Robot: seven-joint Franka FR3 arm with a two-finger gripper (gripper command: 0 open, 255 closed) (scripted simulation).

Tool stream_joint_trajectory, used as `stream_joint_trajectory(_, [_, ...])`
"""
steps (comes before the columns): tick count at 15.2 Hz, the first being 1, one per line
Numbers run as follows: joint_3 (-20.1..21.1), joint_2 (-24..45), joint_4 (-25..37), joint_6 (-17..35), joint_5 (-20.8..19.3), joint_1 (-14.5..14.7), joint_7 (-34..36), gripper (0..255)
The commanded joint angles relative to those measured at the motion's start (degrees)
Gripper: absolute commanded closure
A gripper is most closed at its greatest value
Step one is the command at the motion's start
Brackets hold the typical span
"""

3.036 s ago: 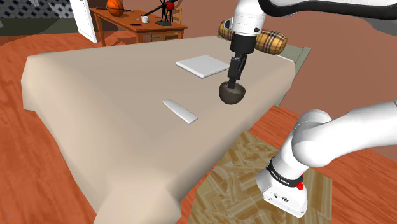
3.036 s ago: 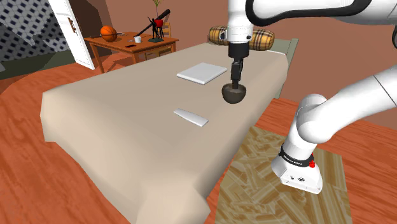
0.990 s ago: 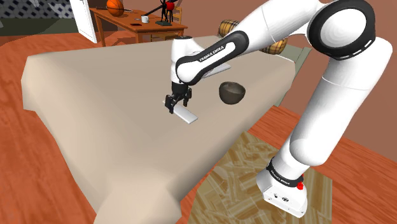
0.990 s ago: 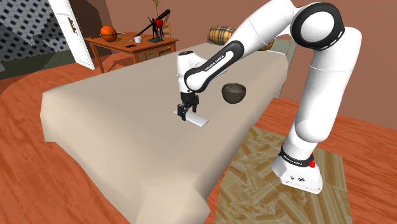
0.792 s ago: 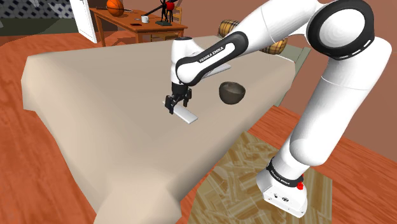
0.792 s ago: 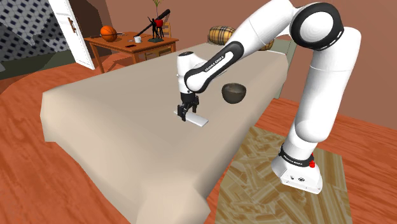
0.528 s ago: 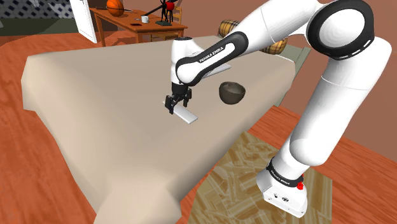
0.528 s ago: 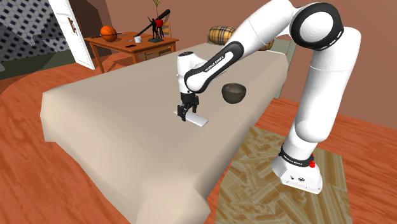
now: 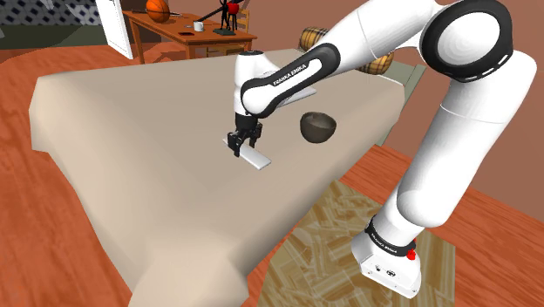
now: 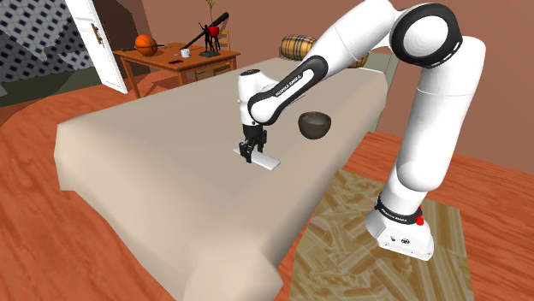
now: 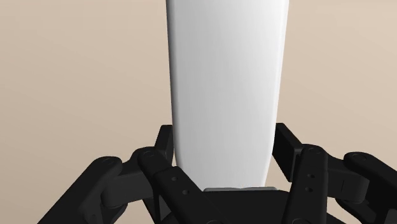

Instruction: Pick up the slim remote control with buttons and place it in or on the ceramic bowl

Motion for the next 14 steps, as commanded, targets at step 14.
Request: stream_joint_trajectory(14, [0.1,-4.7,3.4,-8.0,1.4,-0.2,-1.0,255])
